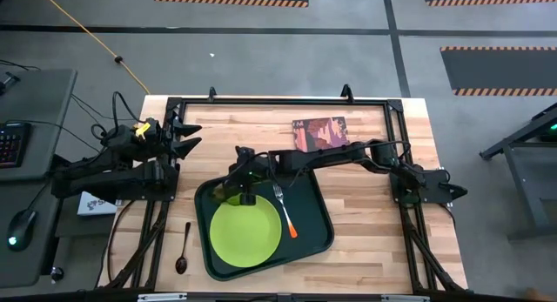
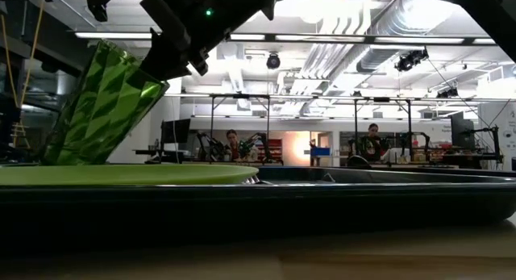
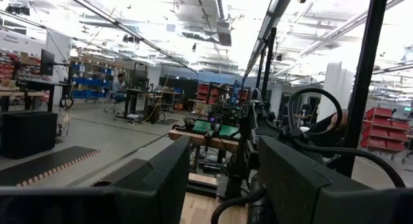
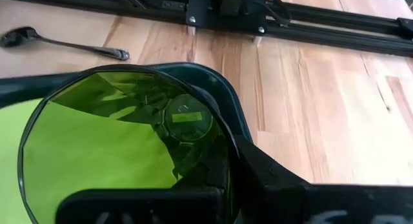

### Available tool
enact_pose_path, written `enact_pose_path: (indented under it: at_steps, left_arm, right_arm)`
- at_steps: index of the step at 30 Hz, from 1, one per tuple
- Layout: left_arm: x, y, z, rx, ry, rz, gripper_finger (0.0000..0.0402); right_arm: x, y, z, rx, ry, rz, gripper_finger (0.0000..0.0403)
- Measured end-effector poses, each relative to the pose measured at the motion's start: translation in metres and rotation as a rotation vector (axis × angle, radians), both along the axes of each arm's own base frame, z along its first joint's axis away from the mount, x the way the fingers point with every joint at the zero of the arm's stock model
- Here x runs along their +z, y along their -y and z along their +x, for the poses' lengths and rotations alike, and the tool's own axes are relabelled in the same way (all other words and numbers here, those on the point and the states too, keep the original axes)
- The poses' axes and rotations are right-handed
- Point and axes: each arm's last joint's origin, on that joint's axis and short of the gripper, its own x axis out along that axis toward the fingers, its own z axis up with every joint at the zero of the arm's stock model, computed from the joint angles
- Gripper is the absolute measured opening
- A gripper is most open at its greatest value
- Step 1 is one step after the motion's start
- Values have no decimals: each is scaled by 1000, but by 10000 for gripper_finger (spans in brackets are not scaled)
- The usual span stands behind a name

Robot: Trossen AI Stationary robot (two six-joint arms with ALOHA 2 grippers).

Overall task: Pick and place plate/cup/fork/spoon on tray
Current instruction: Move the green cup on the black tray to the top left of the green plate

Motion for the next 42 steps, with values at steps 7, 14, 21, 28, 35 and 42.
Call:
enact_pose_path:
  at_steps: [7,14,21,28,35,42]
  left_arm:
    - [0,0,0,0,0,0,172]
    - [0,0,0,0,-1,-1,172]
    - [-1,0,0,0,-7,-2,172]
    - [-1,0,0,-2,-6,-11,172]
    - [-1,0,0,-2,-6,-11,172]
    - [-1,0,0,-2,-6,-11,172]
  right_arm:
    - [1,0,1,-12,15,23,3]
    - [2,0,1,-11,22,22,5]
    - [1,0,1,-15,21,27,5]
    - [1,0,1,-15,21,27,15]
    - [2,0,2,-15,27,27,74]
    - [3,0,2,-14,36,29,99]
